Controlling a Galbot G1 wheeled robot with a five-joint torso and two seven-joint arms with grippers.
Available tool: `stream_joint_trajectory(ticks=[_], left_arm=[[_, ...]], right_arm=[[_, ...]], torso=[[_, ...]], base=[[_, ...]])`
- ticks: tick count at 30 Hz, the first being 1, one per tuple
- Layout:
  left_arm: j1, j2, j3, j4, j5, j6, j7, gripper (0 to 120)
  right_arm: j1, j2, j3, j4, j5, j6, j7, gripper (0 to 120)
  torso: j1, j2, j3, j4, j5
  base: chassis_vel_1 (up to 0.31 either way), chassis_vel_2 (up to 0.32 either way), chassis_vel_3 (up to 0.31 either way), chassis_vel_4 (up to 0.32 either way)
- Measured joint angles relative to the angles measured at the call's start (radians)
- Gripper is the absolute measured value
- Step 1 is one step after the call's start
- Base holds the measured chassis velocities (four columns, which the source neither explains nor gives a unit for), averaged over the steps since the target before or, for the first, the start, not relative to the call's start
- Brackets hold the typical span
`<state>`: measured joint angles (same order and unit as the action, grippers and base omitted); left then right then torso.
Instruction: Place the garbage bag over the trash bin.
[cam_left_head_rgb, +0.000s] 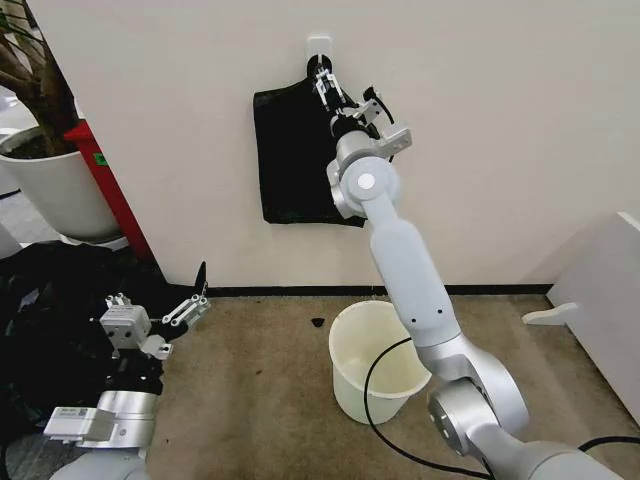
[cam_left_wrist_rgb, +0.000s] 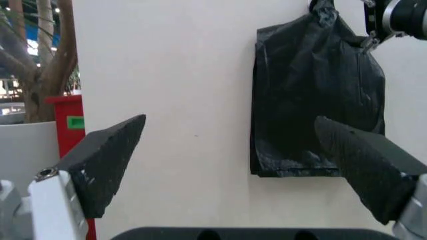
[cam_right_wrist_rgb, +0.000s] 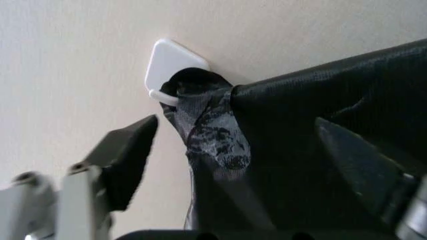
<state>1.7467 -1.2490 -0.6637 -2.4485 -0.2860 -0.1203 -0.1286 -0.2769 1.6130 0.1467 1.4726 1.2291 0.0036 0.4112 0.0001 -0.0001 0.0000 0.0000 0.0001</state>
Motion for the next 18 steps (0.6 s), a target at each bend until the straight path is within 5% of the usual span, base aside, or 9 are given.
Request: stream_joint_trajectory(ticks=[11, 18], left_arm=[[0.005, -0.01, -0.002, -0.004, 0.011, 0.005, 0.001, 100], [0.005, -0.016, -0.001, -0.004, 0.017, 0.006, 0.005, 100]], right_arm=[[-0.007, -0.003, -0.029, 0.021, 0.012, -0.023, 0.008, 58], [-0.005, -0.004, -0.038, 0.024, 0.012, -0.027, 0.008, 58]], torso=[[0.0, 0.0, 0.0, 0.0, 0.0], [0.0, 0.0, 0.0, 0.0, -0.0001]], base=[[0.0, 0.0, 0.0, 0.0], [0.0, 0.0, 0.0, 0.0]])
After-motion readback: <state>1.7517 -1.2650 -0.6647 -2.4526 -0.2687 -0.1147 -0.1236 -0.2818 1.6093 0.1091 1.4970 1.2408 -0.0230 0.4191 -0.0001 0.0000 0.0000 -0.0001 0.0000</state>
